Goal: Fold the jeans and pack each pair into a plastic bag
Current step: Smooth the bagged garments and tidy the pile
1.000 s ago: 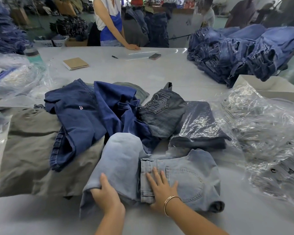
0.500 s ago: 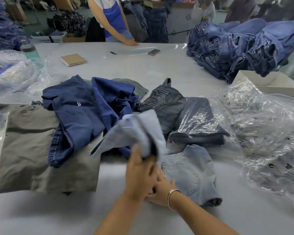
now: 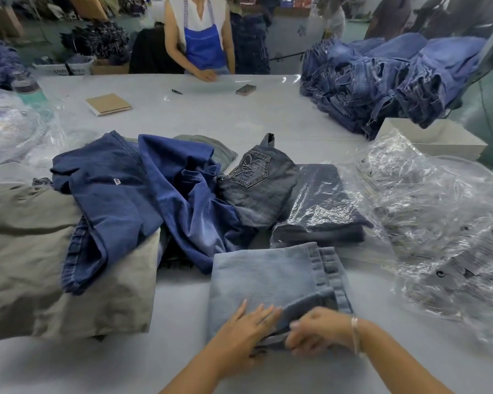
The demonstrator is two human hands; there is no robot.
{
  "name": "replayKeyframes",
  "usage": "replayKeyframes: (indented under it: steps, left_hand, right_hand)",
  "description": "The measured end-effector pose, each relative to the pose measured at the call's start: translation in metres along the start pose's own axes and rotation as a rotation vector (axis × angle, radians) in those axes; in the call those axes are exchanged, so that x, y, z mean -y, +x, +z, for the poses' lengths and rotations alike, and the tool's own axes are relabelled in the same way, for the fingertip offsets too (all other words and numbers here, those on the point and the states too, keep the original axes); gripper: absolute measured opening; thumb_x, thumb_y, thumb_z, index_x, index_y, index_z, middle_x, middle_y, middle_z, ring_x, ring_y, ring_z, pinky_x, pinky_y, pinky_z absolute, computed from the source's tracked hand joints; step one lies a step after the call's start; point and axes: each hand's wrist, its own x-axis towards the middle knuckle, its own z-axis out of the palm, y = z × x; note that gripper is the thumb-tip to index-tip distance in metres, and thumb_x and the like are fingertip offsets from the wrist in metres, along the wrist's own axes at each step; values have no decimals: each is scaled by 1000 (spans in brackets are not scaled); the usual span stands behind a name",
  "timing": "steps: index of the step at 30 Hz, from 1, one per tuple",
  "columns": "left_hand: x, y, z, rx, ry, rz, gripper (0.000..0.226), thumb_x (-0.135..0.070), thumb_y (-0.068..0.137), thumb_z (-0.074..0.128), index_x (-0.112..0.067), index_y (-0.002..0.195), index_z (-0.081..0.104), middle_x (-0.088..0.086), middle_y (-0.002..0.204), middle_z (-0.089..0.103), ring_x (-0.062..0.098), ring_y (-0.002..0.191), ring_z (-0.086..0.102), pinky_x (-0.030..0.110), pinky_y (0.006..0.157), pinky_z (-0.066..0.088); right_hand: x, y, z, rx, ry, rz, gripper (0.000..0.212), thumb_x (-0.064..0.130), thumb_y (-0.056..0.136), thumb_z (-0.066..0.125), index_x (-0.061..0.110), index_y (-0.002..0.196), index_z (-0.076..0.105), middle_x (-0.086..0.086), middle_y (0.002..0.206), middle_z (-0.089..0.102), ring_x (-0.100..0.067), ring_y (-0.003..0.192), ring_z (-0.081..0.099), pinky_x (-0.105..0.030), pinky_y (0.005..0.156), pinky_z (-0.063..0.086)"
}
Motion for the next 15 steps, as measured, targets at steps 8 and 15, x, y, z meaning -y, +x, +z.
replayKeyframes:
  steps: [8, 15]
  left_hand:
    - [-15, 12, 3, -49, -85, -186, 69, -61, 89, 44, -34, 150, 25, -6, 159, 17, 11, 147, 12, 42, 116, -11]
    - [-24, 23, 8, 23, -47, -246, 66, -54, 87, 42, -35, 149, 27, -5, 159, 14, 11, 147, 5, 57, 110, -20]
  right_hand:
    - [-26, 31, -45, -995, 126, -22, 25, 35, 90, 59, 10, 90, 61, -13, 88, 65, -27, 81, 58, -33, 74, 46]
    - [-30, 54, -46, -800, -123, 95, 34, 43, 86, 62, 9, 85, 66, -9, 85, 67, -25, 80, 62, -31, 76, 48]
